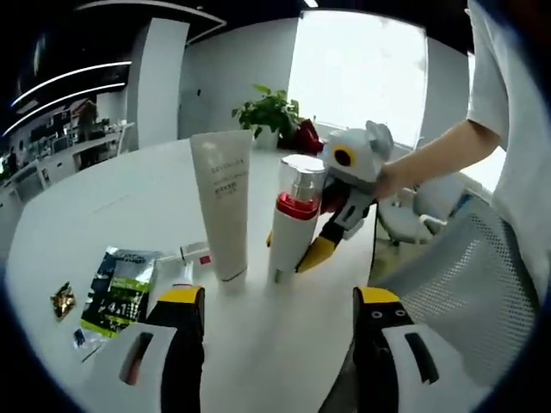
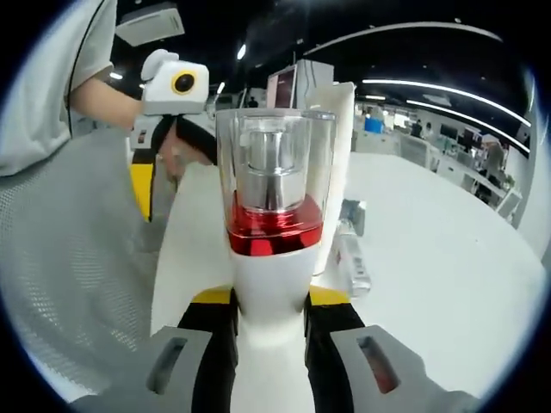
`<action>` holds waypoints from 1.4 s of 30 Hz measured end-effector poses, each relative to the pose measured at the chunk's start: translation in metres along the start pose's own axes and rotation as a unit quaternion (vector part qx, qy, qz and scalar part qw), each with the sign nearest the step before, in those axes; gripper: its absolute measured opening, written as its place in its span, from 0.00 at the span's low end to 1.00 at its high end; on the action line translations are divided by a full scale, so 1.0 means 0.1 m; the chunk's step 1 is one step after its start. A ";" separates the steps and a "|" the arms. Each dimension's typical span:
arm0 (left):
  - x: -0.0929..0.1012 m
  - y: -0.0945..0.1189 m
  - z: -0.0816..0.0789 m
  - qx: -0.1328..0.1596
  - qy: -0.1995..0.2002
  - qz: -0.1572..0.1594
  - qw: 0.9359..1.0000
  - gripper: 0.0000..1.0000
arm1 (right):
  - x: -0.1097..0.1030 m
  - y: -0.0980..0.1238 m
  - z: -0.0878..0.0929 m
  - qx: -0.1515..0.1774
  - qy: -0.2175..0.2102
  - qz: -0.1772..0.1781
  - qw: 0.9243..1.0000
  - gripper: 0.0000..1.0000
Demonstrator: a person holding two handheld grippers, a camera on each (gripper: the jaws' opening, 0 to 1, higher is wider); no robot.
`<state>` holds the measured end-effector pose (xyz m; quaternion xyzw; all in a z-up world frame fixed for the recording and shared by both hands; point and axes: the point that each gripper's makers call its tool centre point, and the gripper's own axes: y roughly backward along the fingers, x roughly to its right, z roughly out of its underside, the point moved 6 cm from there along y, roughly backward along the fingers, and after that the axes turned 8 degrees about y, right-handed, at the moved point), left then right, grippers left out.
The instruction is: Arrange the skincare products in the storage area until every visible bottle or jar stands upright without overlapping.
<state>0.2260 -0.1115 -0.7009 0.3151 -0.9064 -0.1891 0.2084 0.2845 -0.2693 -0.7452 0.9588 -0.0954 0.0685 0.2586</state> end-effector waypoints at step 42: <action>-0.33 0.56 0.19 0.033 0.068 -0.120 0.990 0.88 | 0.40 -0.19 0.17 -0.029 -0.007 -0.006 1.000 0.28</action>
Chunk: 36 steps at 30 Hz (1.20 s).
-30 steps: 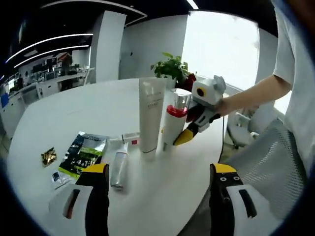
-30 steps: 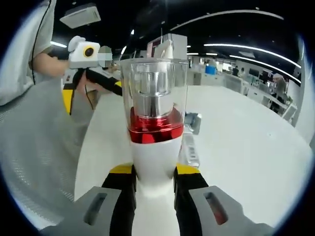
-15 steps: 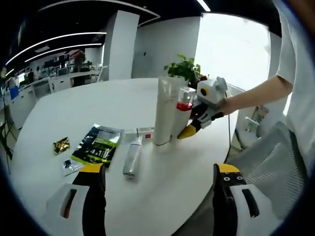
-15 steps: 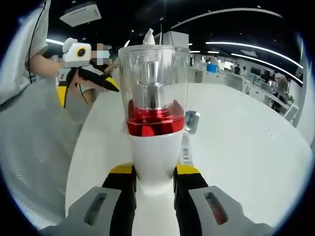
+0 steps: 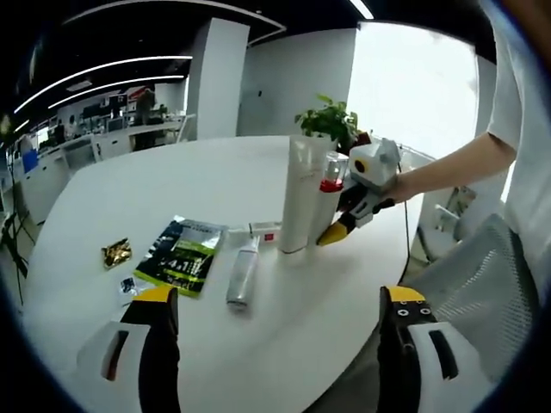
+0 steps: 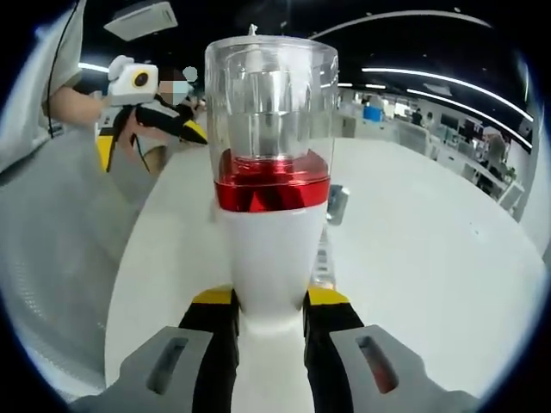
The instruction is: Arrange the skincare products in the storage area until every visible bottle or jar stands upright without overlapping.
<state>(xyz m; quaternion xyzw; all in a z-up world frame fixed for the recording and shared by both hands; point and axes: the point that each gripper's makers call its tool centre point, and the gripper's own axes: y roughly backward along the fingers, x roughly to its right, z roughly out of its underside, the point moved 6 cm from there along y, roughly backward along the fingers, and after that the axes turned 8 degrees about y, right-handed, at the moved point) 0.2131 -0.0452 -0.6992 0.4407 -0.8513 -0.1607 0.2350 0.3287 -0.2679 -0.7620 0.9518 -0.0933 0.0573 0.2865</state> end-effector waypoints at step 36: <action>0.04 0.14 -0.06 0.003 0.017 -0.027 0.999 0.99 | -0.14 0.28 -0.07 0.001 -0.081 0.068 0.994 0.68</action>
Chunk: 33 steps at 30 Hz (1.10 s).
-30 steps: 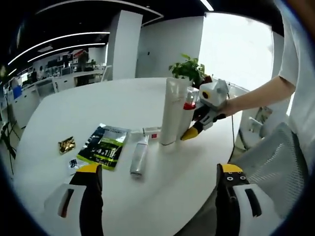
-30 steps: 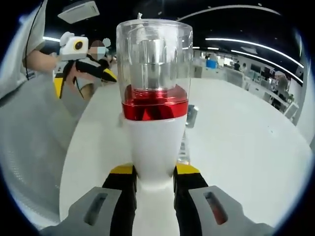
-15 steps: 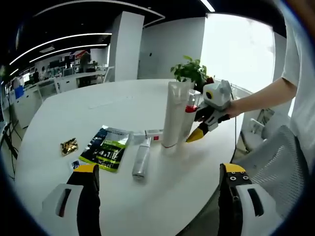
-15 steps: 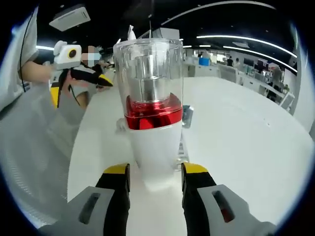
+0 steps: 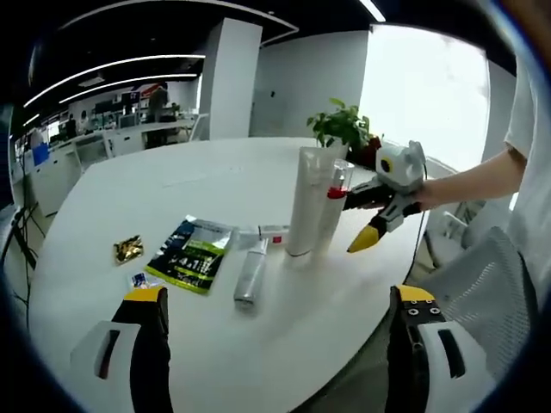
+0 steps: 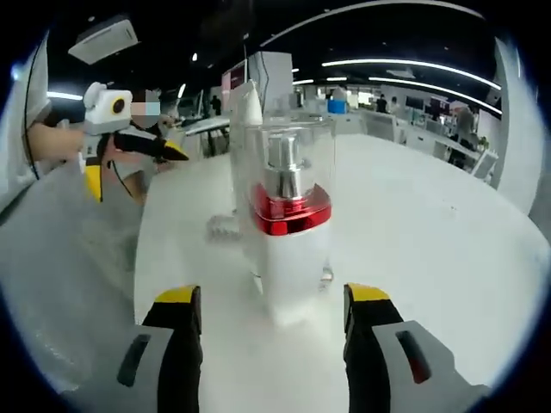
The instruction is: Arrange the skincare products in the storage area until every visible bottle or jar stands upright without overlapping.
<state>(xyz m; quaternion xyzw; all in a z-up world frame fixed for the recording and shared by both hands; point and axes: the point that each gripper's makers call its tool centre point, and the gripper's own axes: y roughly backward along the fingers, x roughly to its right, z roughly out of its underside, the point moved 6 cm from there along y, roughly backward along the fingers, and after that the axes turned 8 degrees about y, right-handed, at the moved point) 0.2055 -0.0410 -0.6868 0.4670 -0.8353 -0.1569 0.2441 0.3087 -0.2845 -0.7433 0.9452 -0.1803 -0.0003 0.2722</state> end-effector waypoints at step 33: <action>-0.06 0.56 -0.06 0.002 0.008 -0.016 1.000 0.99 | -0.79 0.64 -0.74 0.047 -0.099 0.098 0.989 0.92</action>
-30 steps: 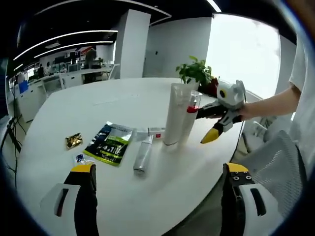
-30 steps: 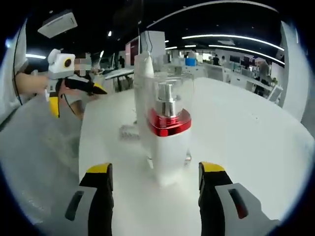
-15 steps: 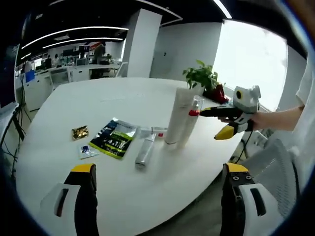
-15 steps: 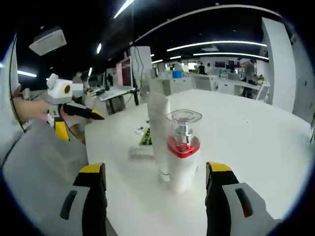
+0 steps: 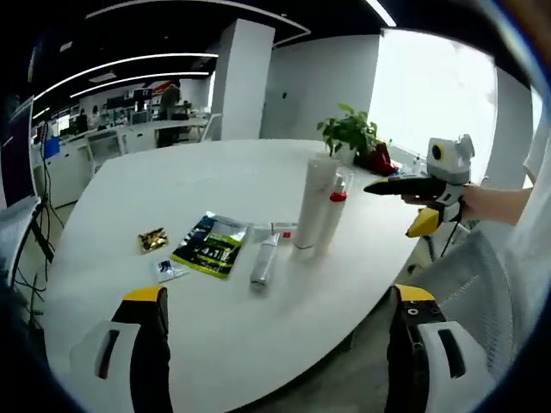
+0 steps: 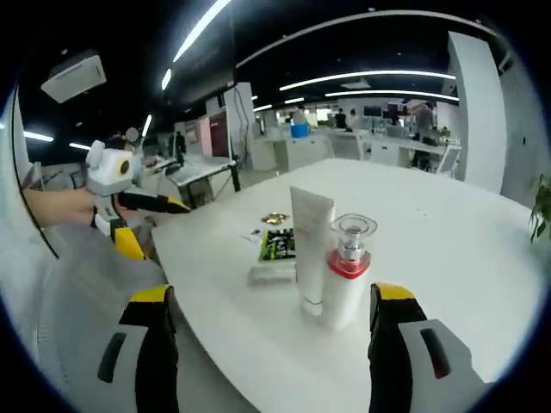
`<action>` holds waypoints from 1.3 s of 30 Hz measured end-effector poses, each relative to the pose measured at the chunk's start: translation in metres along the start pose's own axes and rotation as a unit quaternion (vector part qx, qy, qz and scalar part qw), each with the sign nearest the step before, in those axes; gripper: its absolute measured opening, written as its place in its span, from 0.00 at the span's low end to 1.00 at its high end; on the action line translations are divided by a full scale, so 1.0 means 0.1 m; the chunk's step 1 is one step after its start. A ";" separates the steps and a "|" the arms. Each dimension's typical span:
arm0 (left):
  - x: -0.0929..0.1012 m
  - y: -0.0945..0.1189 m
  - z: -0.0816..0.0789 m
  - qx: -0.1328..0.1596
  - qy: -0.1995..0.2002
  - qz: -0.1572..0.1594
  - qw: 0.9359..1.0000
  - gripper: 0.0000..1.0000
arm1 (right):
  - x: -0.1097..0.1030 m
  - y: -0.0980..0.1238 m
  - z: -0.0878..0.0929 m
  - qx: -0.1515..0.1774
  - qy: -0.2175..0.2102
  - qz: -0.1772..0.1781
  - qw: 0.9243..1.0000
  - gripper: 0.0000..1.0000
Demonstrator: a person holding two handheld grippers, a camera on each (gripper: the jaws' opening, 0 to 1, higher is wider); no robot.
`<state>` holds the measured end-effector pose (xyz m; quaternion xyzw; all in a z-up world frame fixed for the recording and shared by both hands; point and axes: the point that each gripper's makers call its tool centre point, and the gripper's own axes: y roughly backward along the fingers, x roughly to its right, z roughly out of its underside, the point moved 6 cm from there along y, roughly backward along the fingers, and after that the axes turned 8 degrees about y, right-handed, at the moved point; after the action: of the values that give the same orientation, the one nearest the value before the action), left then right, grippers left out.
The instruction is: Arrange the skincare products in the storage area until every visible bottle or jar stands upright without overlapping.
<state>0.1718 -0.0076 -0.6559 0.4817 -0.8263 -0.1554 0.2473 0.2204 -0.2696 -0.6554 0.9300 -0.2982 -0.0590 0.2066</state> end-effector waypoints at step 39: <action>-0.47 0.35 0.08 -0.034 0.013 0.033 0.999 0.99 | -0.29 0.00 -0.07 -0.029 -0.037 0.088 0.995 0.88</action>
<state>0.1619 0.0502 -0.6573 0.4470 -0.8329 -0.1688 0.2793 0.1984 -0.2507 -0.6497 0.8909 -0.3848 -0.0838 0.2264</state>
